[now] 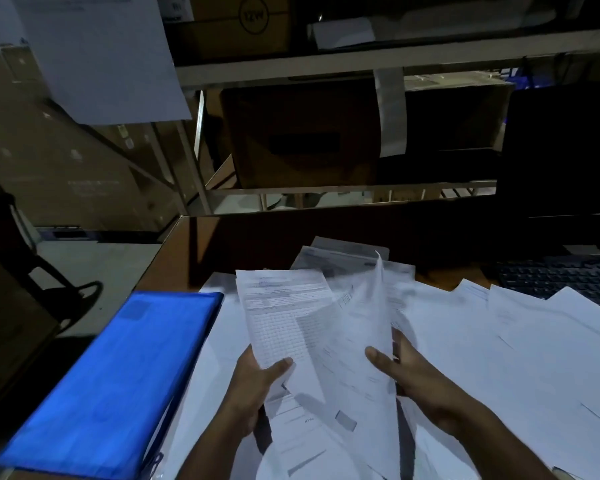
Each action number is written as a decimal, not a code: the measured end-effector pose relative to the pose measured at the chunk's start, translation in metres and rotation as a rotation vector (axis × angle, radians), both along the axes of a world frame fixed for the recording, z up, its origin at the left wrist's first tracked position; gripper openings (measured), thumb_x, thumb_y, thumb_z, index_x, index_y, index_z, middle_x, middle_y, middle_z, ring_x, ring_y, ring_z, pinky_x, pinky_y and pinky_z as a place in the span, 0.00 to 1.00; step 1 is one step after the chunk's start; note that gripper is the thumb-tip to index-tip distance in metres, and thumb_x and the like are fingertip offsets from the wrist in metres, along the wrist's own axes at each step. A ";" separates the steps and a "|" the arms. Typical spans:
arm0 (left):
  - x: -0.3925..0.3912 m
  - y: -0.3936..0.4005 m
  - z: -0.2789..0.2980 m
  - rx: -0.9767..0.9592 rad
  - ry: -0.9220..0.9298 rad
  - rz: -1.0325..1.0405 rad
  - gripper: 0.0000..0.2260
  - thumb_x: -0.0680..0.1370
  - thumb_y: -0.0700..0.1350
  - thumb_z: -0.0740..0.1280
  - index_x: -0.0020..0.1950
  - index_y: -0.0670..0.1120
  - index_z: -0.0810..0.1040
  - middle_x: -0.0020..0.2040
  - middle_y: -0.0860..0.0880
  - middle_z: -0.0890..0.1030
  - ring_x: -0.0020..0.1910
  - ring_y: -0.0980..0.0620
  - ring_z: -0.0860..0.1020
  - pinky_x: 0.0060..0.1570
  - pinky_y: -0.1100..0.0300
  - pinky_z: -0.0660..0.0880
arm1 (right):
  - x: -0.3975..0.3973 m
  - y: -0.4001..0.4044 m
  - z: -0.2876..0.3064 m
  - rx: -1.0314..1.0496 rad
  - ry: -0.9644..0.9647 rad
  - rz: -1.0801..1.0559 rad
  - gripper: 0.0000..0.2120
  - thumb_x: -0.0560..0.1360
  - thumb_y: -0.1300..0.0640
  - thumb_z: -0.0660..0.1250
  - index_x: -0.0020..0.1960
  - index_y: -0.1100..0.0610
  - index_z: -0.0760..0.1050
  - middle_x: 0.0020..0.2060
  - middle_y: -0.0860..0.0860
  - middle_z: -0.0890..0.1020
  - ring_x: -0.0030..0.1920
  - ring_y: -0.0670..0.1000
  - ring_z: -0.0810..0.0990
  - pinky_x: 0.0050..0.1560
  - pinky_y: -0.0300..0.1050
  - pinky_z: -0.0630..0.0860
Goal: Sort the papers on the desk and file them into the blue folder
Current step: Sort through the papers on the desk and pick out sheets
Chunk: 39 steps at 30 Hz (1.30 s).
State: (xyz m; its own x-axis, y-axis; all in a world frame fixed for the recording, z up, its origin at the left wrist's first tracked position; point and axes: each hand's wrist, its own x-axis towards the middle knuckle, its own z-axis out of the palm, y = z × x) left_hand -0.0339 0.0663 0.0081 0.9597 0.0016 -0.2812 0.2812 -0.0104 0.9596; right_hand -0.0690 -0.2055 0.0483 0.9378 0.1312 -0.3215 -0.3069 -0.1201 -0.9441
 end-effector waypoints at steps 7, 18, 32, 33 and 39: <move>-0.003 0.000 0.004 0.017 -0.010 -0.004 0.15 0.81 0.41 0.72 0.66 0.53 0.79 0.60 0.56 0.86 0.59 0.55 0.83 0.52 0.57 0.79 | 0.009 -0.017 -0.013 -0.062 -0.109 -0.662 0.14 0.79 0.65 0.66 0.62 0.52 0.69 0.54 0.53 0.80 0.46 0.50 0.78 0.43 0.44 0.75; -0.005 -0.011 0.016 0.005 -0.104 -0.158 0.21 0.74 0.54 0.76 0.65 0.55 0.78 0.57 0.59 0.87 0.57 0.57 0.85 0.50 0.62 0.82 | 0.014 -0.002 -0.014 -0.081 -0.176 -0.228 0.16 0.76 0.61 0.73 0.61 0.49 0.76 0.50 0.40 0.85 0.47 0.40 0.85 0.41 0.32 0.80; 0.009 -0.053 0.086 -0.163 -0.324 -0.156 0.34 0.66 0.61 0.80 0.67 0.47 0.79 0.61 0.46 0.86 0.59 0.44 0.85 0.57 0.49 0.81 | 0.007 -0.021 0.057 0.026 -0.530 -0.462 0.11 0.80 0.51 0.67 0.62 0.47 0.74 0.52 0.40 0.84 0.50 0.38 0.83 0.43 0.31 0.79; 0.012 -0.057 0.089 -0.178 -0.353 -0.173 0.37 0.65 0.62 0.81 0.68 0.47 0.78 0.62 0.46 0.86 0.60 0.45 0.85 0.59 0.48 0.80 | 0.005 -0.024 0.061 0.022 -0.563 -0.484 0.12 0.80 0.51 0.67 0.63 0.48 0.73 0.53 0.40 0.83 0.51 0.38 0.83 0.44 0.32 0.80; 0.013 -0.095 0.072 -0.272 -0.231 -0.263 0.18 0.77 0.42 0.72 0.67 0.47 0.80 0.63 0.47 0.85 0.63 0.45 0.84 0.62 0.50 0.81 | -0.008 -0.048 0.040 -0.102 -0.492 -0.459 0.15 0.80 0.45 0.65 0.63 0.50 0.70 0.57 0.43 0.81 0.55 0.42 0.82 0.49 0.36 0.81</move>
